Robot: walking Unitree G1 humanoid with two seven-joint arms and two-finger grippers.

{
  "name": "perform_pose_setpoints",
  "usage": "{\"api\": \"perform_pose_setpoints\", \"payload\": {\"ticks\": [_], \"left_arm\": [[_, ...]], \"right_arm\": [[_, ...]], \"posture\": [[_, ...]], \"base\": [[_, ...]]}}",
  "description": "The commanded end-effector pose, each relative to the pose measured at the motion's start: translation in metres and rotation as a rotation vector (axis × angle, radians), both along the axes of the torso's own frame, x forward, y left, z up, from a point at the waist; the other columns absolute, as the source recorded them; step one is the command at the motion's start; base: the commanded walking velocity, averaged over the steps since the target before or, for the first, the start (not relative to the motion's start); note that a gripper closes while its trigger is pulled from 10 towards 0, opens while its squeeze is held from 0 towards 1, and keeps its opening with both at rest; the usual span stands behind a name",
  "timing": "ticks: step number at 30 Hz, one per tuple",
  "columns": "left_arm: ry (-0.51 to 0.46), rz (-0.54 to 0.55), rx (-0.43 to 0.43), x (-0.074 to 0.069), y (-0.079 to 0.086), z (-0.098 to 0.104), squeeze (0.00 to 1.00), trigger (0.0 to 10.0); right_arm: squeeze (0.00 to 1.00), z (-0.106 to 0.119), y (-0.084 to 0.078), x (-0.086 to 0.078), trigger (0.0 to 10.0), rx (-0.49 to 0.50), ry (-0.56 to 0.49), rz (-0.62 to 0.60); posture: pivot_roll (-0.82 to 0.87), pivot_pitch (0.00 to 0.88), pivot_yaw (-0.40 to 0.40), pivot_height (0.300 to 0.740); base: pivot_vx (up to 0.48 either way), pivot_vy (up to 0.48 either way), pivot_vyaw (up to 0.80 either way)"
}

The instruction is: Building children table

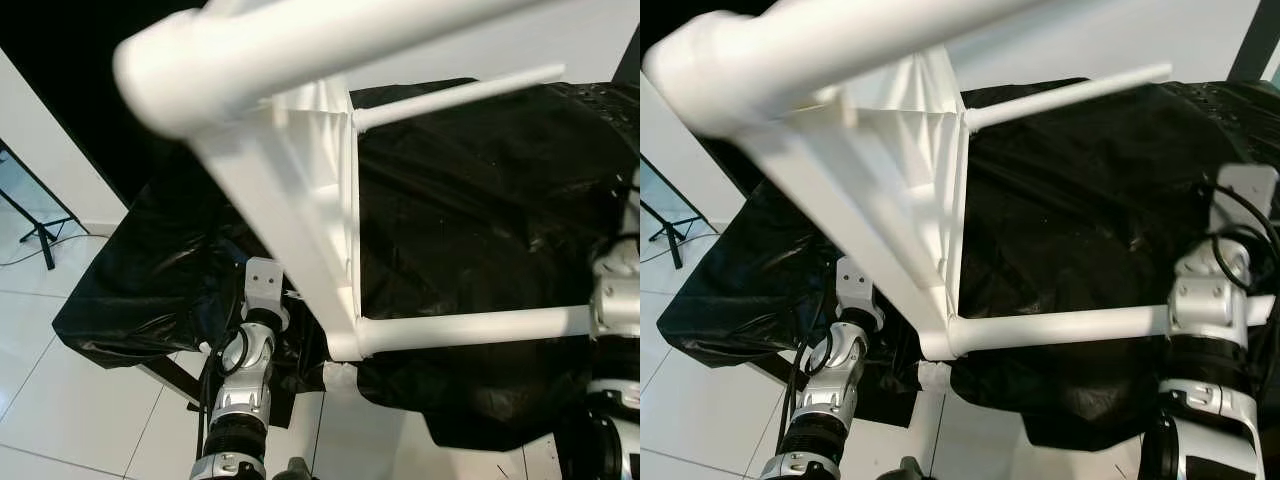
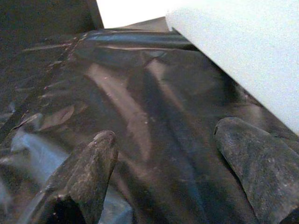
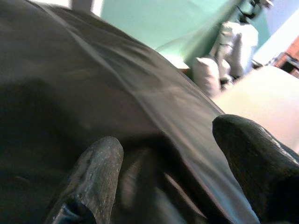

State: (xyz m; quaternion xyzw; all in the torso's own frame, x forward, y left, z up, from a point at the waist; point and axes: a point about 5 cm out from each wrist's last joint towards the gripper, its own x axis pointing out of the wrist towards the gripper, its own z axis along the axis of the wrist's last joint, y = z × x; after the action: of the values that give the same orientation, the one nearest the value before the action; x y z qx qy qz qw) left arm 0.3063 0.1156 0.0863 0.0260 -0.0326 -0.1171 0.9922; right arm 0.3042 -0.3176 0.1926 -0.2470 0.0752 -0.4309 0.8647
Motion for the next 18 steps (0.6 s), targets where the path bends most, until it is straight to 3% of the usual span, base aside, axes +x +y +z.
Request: {"api": "perform_pose_setpoints", "payload": {"ticks": [1,7,12,15,18], "left_arm": [[-0.026,0.261,-0.009,0.002,0.014,0.002,0.0,10.0],[-0.032,0.255,-0.007,0.004,0.013,0.005,0.0,10.0],[-0.038,0.257,-0.006,0.005,0.014,0.006,0.0,10.0],[-0.038,0.257,-0.006,0.005,0.014,0.006,0.0,10.0],[-0.031,0.248,-0.02,0.004,0.012,0.005,0.0,10.0]], "right_arm": [[0.0,0.01,0.0,-0.001,10.0,-0.022,-0.026,-0.007],[0.0,0.018,0.001,0.001,10.0,-0.069,-0.036,-0.003],[0.0,0.026,0.018,0.009,10.0,-0.152,-0.042,0.059],[0.0,0.026,0.022,0.01,10.0,-0.161,-0.044,0.066],[0.0,0.015,0.035,0.006,10.0,-0.107,-0.091,0.076]], "posture": [[0.05,0.0,0.104,0.74],[0.05,0.0,0.106,0.74],[0.06,0.0,0.105,0.74],[0.06,0.0,0.104,0.74],[0.07,0.0,0.101,0.74]], "base": [[0.0,0.0,0.0],[0.0,0.0,0.0],[0.0,0.0,0.0],[0.0,0.0,0.0],[0.0,0.0,0.0]]}}
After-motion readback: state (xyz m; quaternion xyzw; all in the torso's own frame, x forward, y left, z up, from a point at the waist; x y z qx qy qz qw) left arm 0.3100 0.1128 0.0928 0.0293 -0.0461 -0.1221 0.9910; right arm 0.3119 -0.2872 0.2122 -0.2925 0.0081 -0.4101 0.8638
